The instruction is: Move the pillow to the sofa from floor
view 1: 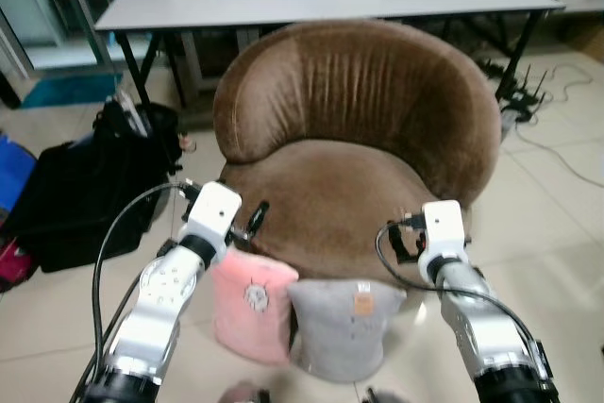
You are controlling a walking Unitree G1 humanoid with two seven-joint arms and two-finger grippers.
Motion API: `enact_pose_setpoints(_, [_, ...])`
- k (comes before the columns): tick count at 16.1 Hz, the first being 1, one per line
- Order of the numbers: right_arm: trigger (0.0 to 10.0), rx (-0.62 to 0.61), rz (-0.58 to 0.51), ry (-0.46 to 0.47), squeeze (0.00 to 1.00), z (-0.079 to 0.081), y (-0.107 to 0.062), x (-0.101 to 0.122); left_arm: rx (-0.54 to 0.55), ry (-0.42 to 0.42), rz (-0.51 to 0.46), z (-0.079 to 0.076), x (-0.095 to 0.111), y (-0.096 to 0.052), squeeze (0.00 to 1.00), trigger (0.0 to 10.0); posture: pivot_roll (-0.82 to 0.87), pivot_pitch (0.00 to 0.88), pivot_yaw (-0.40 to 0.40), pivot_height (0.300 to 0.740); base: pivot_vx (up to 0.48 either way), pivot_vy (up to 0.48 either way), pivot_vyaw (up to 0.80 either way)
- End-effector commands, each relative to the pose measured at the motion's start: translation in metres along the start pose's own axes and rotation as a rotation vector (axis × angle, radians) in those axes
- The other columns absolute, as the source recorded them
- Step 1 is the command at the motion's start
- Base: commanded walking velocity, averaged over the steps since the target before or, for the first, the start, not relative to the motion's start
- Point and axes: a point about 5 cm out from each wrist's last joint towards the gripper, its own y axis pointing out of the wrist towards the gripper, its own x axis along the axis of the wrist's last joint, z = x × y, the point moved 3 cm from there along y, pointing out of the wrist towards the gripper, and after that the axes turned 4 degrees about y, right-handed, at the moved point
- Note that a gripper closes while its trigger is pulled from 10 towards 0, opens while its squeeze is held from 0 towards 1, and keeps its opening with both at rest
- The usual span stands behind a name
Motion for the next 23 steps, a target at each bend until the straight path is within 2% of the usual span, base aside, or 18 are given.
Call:
enact_pose_setpoints(1, [10.0,0.002,-0.004,0.004,0.0,0.0,0.0002,0.002,-0.009,-0.001,0.008,-0.0015,-0.0028,-0.0005,0.0,10.0,0.04,0.0,0.028,0.64,0.0,0.0,0.0])
enact_pose_setpoints(8, [10.0,0.003,-0.008,0.013,0.0,0.0052,0.0005,0.0031,-0.002,0.031,0.018,0.0011,-0.0016,0.0037,0.0,10.0,0.06,0.0,0.034,0.63,0.0,0.0,0.0])
enact_pose_setpoints(13, [10.0,0.033,-0.007,-0.009,0.0,0.0078,0.0044,0.0069,0.031,0.017,0.026,0.0002,-0.0033,0.0037,0.0,10.0,0.08,0.0,-0.003,0.63,0.0,0.0,0.0])
enact_pose_setpoints(20, [10.0,0.026,0.001,0.01,0.0,0.0073,0.0024,0.0041,0.028,0.02,0.021,-0.0011,-0.002,0.0039,0.0,10.0,0.07,0.0,0.003,0.63,0.0,0.0,0.0])
enact_pose_setpoints(23, [10.0,0.033,0.003,0.003,0.0,0.0071,0.004,0.005,0.047,0.009,0.013,0.0011,-0.0002,0.005,0.0,10.0,0.07,0.0,-0.006,0.63,0.28,0.0,-0.54])
